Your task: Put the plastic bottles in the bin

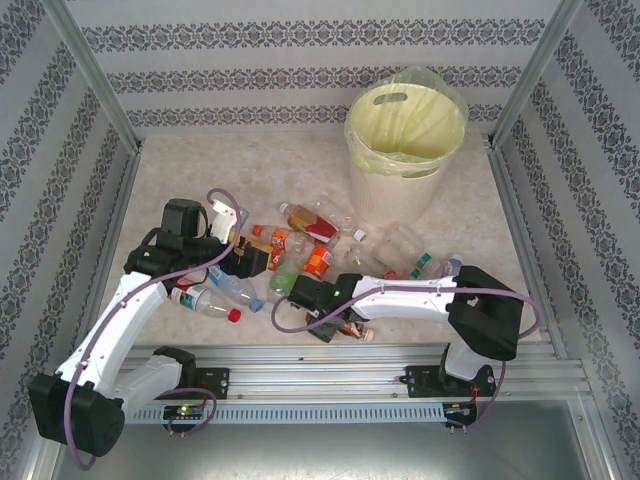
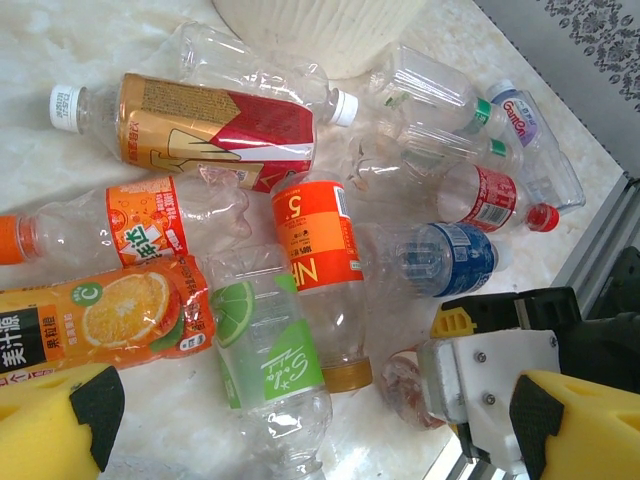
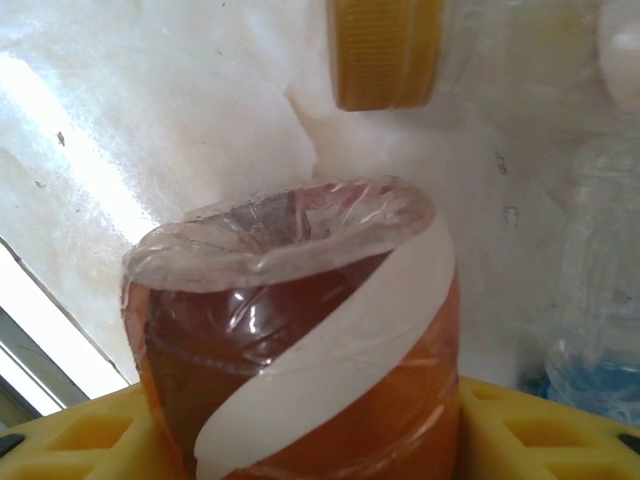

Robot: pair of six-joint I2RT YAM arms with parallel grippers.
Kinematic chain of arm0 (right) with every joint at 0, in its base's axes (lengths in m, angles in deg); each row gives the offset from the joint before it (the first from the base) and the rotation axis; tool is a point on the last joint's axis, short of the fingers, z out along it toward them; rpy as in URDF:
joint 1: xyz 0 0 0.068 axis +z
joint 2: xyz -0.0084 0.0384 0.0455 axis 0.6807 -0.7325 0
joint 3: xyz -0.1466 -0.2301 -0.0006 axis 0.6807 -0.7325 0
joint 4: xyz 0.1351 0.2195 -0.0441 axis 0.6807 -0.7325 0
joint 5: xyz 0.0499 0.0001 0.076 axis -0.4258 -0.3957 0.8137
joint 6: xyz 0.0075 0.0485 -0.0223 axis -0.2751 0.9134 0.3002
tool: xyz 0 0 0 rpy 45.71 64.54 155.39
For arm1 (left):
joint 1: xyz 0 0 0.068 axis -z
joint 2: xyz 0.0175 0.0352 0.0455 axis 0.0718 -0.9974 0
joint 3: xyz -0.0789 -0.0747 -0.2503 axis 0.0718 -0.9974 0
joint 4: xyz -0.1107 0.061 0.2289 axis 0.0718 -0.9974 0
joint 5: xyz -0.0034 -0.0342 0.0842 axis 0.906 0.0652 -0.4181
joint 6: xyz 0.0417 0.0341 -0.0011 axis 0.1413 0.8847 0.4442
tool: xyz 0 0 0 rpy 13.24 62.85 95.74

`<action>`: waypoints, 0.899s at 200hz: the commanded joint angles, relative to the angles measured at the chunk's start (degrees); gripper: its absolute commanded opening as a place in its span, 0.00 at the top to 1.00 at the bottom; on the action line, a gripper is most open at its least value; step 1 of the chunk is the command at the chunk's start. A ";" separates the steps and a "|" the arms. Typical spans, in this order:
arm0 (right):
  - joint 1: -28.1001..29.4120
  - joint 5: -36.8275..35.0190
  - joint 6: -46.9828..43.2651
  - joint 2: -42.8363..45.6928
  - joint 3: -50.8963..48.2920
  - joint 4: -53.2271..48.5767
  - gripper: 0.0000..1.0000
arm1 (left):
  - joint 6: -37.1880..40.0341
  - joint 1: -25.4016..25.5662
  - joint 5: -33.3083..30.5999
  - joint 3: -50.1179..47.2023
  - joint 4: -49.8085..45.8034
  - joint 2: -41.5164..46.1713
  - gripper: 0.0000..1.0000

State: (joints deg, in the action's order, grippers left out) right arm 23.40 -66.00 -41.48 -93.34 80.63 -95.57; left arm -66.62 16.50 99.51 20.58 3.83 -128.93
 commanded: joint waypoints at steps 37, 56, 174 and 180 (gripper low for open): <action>-4.19 0.83 5.56 11.52 -1.81 0.06 0.43 | -4.00 0.46 7.44 -0.94 8.01 0.37 0.00; -6.59 1.98 8.14 15.74 -1.35 -0.24 0.43 | -6.13 0.43 11.18 -0.71 11.51 0.03 0.00; -22.59 1.47 10.36 26.12 14.78 -1.40 0.47 | -34.88 0.53 29.87 -2.53 66.24 -9.36 0.00; -23.48 1.47 10.00 26.13 16.09 -1.64 0.47 | -35.95 0.54 30.32 -2.32 67.56 -9.94 0.00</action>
State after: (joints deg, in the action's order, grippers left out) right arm 2.55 -63.94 -30.68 -68.47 91.71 -96.12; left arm -94.35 16.50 123.81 17.85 55.21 -137.19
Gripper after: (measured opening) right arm 0.533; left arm 0.998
